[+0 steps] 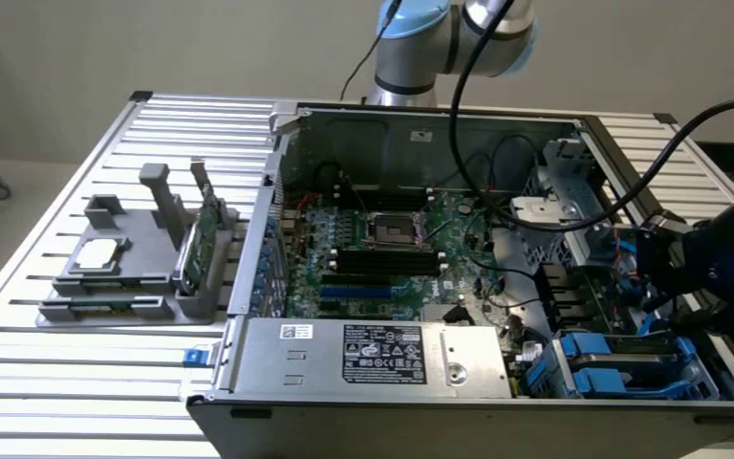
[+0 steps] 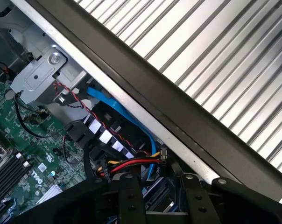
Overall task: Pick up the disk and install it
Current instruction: 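Insert the first disk wire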
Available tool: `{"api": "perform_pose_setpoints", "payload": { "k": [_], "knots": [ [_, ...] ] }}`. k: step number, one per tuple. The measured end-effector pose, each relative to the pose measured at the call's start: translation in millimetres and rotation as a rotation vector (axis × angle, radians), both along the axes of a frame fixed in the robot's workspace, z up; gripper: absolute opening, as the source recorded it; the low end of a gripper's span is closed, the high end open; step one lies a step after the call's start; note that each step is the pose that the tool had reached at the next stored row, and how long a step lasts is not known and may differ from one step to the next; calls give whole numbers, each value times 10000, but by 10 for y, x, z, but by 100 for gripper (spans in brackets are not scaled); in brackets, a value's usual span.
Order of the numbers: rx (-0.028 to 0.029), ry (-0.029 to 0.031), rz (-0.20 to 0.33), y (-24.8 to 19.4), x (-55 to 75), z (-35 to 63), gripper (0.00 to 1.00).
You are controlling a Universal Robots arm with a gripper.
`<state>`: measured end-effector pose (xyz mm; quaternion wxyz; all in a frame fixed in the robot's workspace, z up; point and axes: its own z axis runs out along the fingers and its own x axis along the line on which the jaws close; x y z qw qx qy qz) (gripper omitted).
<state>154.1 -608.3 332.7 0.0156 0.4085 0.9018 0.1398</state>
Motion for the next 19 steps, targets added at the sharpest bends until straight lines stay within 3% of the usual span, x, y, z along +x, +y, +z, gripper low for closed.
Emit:
{"api": "perform_pose_setpoints", "payload": {
  "k": [4, 5, 9, 12, 14, 19],
  "knots": [
    [-71, 125, -40, 1, 1, 3, 35],
    [-84, 148, -46, 1, 3, 4, 27],
    [-125, 249, -63, 1, 8, 4, 27],
    [-146, 357, -75, 1, 10, 6, 27],
    [-158, 428, -83, 1, 11, 9, 18],
    [-179, 594, -109, 2, 12, 18, 16]
  ]
}}
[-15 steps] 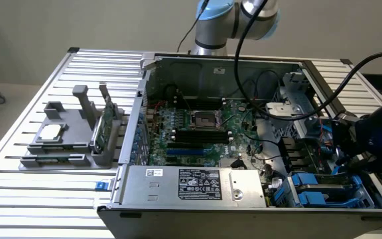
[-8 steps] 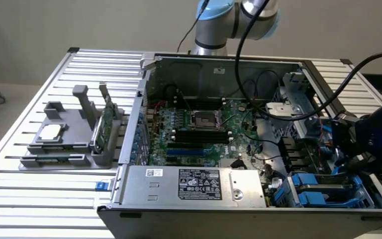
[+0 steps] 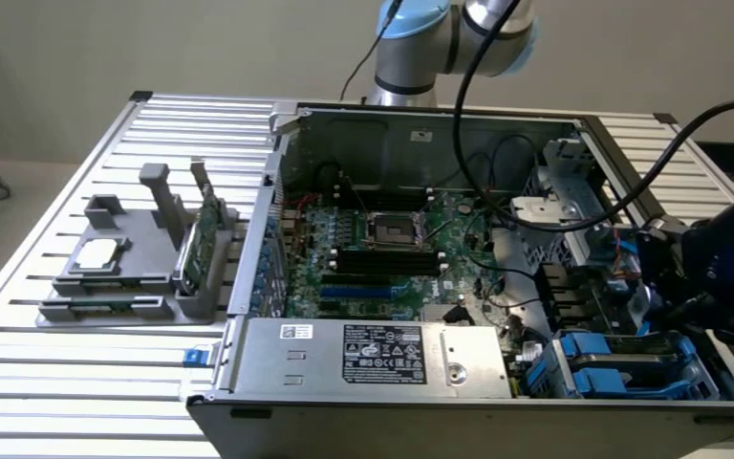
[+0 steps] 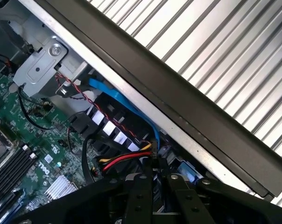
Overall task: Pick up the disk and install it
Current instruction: 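Insert the first disk wire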
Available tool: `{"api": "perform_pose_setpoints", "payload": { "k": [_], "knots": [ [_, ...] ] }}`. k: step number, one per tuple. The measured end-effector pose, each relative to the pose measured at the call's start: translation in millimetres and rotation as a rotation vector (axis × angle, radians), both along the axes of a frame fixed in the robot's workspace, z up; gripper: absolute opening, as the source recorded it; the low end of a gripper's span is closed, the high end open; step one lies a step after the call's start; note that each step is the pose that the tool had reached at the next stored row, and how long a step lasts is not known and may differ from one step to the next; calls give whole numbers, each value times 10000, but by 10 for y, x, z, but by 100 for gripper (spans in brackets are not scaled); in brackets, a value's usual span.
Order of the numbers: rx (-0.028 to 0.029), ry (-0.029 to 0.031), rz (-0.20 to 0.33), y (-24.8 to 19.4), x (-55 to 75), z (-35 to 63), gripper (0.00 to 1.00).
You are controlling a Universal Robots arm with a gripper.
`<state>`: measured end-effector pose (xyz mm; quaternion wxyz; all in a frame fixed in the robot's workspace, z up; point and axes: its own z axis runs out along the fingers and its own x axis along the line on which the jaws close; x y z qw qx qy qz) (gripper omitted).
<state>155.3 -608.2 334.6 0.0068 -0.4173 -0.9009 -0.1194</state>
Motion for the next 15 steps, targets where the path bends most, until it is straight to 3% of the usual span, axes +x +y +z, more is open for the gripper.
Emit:
{"api": "perform_pose_setpoints", "payload": {
  "k": [4, 15],
  "knots": [
    [-4, 53, -109, 1, 0, 5, 16],
    [2, 78, -217, 2, -123, 31, 16]
  ]
}}
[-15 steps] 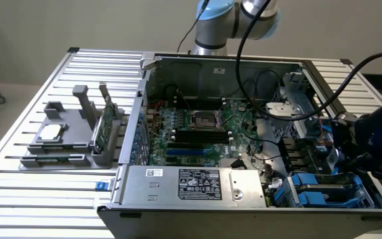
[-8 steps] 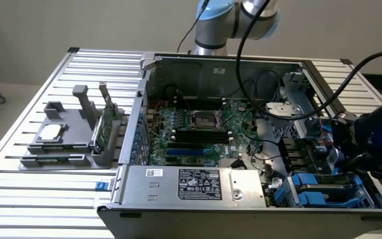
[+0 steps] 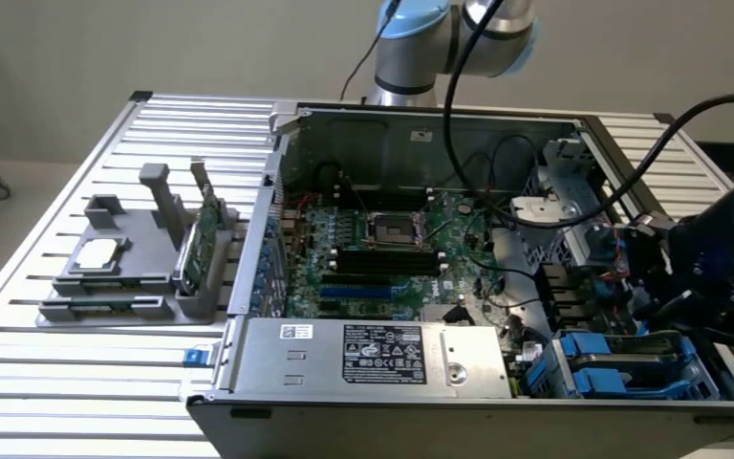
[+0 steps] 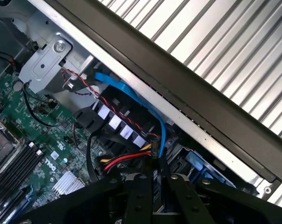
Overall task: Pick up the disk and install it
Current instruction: 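Insert the first disk wire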
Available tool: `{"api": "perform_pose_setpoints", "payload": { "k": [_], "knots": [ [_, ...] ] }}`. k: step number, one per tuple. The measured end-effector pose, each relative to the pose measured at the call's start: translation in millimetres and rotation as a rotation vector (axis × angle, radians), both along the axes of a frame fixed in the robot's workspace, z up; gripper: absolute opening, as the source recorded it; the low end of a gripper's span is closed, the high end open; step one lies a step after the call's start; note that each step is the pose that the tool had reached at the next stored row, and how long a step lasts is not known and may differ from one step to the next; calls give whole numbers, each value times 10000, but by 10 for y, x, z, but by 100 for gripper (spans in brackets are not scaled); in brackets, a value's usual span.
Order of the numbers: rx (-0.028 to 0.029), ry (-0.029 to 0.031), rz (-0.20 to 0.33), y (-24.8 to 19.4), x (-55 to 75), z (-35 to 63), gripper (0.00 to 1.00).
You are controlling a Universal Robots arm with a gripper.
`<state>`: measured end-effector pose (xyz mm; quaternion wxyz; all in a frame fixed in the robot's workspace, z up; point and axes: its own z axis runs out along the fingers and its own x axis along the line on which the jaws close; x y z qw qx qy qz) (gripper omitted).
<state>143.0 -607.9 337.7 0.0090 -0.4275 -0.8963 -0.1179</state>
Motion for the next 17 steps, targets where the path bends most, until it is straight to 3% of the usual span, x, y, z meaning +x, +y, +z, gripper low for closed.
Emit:
{"api": "perform_pose_setpoints", "payload": {
  "k": [6, 17],
  "knots": [
    [13, 0, -42, 0, -49, 43, 16],
    [-59, 33, -205, -8, -49, 71, 16]
  ]
}}
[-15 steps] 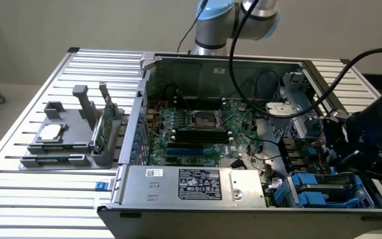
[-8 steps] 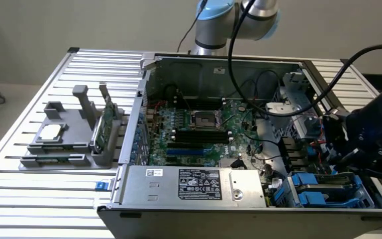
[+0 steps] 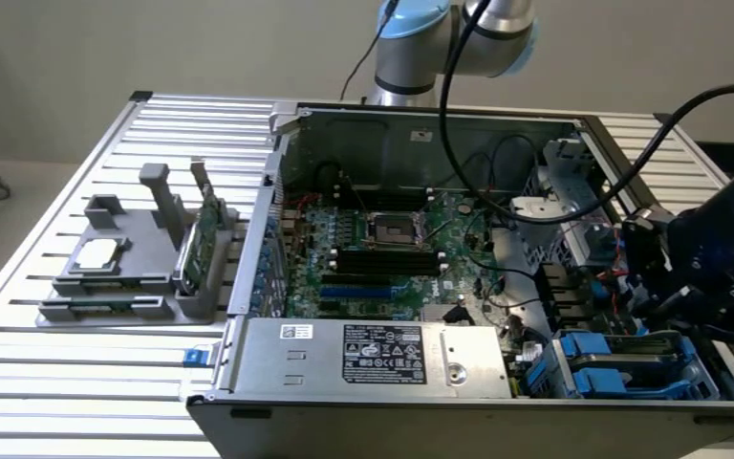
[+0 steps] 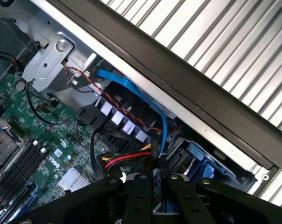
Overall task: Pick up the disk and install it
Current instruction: 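Insert the first disk wire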
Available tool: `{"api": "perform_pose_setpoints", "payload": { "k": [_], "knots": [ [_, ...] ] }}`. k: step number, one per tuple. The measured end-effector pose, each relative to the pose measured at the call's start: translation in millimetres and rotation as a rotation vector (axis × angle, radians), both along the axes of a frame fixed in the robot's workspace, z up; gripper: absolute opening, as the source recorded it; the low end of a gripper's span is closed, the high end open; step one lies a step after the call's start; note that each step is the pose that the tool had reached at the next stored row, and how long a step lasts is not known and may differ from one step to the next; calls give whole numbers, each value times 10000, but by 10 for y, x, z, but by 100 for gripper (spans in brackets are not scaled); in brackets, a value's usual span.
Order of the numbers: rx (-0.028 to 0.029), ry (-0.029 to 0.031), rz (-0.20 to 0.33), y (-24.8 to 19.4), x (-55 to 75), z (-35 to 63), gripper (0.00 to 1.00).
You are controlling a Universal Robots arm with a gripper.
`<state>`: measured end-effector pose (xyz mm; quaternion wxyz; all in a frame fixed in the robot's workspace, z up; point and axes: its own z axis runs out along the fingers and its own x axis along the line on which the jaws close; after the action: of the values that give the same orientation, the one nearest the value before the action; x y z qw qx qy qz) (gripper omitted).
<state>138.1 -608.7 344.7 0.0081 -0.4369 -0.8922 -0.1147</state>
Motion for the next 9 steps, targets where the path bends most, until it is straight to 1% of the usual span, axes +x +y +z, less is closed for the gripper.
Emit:
{"api": "perform_pose_setpoints", "payload": {
  "k": [1, 9],
  "knots": [
    [2, 11, -38, 0, 0, 2, 16],
    [5, 291, -723, -3, 0, 21, 16]
  ]
}}
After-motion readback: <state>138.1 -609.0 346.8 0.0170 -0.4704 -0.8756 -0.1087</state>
